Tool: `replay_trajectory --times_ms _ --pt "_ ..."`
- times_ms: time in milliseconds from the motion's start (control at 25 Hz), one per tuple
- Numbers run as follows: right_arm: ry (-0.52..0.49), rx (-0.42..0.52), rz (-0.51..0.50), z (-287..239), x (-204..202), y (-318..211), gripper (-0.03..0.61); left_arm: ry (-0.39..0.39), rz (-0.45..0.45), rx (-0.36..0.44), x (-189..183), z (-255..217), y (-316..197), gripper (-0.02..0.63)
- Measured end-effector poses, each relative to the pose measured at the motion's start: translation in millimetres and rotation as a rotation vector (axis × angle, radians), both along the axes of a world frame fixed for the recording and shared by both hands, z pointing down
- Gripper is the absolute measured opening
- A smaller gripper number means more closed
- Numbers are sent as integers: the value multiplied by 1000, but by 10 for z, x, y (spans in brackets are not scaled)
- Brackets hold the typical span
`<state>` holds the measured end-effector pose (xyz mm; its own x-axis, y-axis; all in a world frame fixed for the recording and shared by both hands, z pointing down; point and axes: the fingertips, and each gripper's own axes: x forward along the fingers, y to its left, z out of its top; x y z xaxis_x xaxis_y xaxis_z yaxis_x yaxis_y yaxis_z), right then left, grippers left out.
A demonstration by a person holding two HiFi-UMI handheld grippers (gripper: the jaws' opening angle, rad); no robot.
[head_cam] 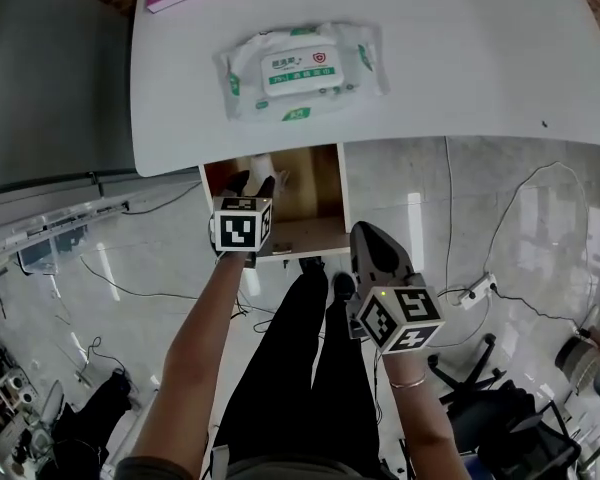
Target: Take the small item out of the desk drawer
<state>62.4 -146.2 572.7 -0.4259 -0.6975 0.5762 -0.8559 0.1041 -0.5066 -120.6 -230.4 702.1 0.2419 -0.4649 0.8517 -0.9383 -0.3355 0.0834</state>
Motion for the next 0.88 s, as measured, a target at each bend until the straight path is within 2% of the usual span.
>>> replay_trajectory --times_ms 480,880 --pt "-3 -35 27 197 64 74 5 -29 -14 -91 -27 410 -50 209" --pt "-6 -54 54 275 152 95 5 -75 -19 -128 -39 636 -105 212"
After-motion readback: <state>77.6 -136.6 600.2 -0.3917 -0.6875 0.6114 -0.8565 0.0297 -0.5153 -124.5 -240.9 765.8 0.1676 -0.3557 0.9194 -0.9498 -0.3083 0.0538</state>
